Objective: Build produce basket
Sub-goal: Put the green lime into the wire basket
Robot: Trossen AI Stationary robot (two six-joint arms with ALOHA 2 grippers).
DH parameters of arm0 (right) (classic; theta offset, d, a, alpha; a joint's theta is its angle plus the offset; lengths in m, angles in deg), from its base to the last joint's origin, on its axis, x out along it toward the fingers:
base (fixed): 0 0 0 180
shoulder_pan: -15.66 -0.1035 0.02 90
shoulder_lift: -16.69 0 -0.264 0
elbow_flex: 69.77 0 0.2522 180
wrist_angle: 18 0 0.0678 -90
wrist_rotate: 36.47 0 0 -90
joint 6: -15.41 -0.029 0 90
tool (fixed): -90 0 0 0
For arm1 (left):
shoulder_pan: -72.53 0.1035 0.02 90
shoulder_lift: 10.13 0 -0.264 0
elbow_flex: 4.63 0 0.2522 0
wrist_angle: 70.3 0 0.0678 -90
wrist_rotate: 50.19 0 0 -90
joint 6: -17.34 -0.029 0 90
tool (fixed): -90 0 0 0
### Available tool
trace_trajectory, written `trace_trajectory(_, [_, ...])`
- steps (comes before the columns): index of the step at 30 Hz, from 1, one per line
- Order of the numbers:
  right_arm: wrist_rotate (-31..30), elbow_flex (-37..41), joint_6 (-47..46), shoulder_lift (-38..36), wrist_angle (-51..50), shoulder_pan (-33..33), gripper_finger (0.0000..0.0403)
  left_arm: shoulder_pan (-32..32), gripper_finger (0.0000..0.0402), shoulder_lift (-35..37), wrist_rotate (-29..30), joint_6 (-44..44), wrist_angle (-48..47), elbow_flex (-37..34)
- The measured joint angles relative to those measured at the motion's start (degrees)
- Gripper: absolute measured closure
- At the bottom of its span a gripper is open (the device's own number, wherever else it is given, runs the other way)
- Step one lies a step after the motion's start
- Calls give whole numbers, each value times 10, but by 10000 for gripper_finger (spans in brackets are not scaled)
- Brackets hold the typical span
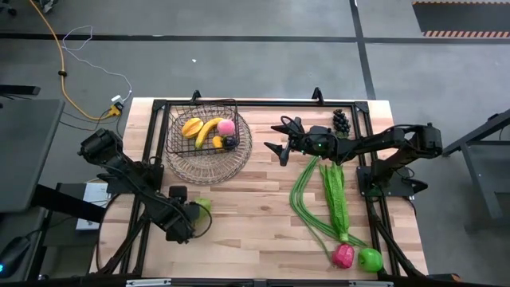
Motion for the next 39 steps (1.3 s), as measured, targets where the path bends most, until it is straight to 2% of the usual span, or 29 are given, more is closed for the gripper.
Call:
trace_trajectory(7, [0,0,0,0,0,0,71,0,103,28,-26,-5,-6,0])
trace_trajectory(13, [0,0,0,0,0,0,71,6,103,102,-83,-20,-64,17])
trace_trajectory(15, [0,0,0,0,0,0,71,16,103,135,-61,-21,-98,42])
trace_trajectory(19, [0,0,-1,0,0,0,71,47,104,209,52,-66,-91,84])
trace_trajectory(22, [0,0,-10,0,0,0,71,88,104,262,95,-145,-29,92])
trace_trajectory(30, [0,0,-14,0,-2,0,71,263,105,350,106,-417,190,40])
trace_trajectory(34, [0,0,-14,0,-10,0,71,360,105,384,60,-505,334,-27])
trace_trajectory(39, [0,0,-9,0,-9,0,71,464,105,428,-40,-527,549,-144])
